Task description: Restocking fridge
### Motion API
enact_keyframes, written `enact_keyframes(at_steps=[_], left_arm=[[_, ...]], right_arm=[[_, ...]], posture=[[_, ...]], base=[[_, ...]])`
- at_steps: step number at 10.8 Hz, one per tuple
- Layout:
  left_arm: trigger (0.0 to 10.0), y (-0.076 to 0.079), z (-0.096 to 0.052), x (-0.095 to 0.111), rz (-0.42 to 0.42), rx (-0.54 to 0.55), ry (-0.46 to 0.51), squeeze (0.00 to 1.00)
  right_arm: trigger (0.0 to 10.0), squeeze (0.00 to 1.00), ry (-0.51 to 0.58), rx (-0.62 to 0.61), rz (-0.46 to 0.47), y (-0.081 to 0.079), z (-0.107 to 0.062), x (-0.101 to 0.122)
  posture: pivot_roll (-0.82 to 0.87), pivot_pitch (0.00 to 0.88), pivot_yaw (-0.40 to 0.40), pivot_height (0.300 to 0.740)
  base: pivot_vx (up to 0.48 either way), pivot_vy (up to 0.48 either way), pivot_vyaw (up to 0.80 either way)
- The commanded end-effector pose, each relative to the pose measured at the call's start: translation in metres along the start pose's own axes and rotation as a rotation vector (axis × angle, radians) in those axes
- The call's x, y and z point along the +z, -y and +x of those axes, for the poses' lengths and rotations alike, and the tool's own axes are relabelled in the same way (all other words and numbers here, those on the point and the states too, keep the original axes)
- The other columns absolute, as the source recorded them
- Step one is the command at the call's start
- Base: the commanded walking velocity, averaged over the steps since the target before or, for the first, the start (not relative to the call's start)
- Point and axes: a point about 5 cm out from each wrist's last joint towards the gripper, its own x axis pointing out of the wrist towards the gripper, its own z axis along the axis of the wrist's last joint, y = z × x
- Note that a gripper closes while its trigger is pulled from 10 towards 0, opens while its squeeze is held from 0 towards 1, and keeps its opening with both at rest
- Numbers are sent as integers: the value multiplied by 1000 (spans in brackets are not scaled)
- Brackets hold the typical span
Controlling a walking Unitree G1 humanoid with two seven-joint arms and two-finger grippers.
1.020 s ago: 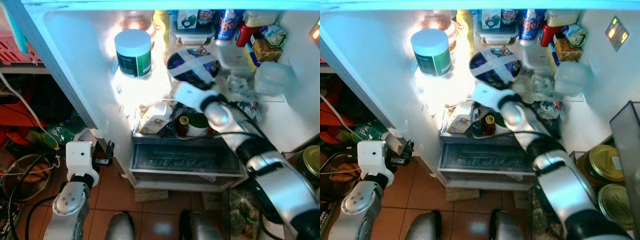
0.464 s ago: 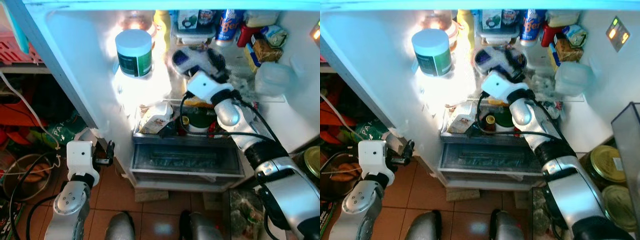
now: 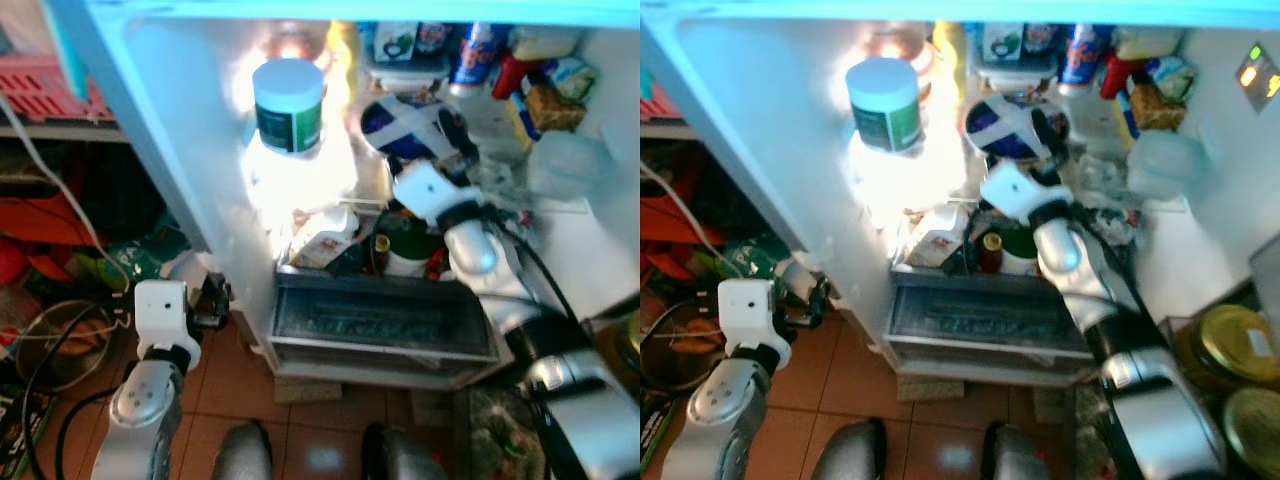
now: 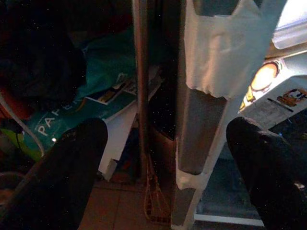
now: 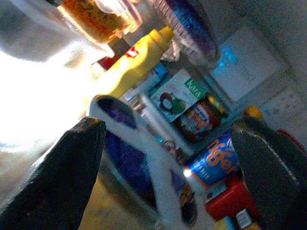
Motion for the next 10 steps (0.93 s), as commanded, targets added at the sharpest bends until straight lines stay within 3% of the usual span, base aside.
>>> enact_keyframes(at_steps=[1,5,7,8,10], left_arm=[[10000,-2,0,-3,-3,15,-8,0],[10000,2,7,-2,5,65,22,0],[10000,5,8,-4,-5,64,18,0],[10000,7,10,-5,-9,54,20,0],[10000,13,15,-7,-8,48,23,0]], right_arm=[[10000,1000,-35,-21,48,5,-11,-7],[10000,1000,-87,-28,321,-15,-43,0],[10000,1000,-141,-78,474,-15,-52,-1],[10000,1000,-168,-80,522,-16,-57,-3],[10000,1000,-194,-65,529,-15,-66,-4]], posture=[[121,155,43,740],[91,124,18,740],[76,105,7,740],[70,97,1,740],[45,79,-16,740]], base=[[0,0,0],[0,0,0],[0,0,0],[0,0,0],[0,0,0]])
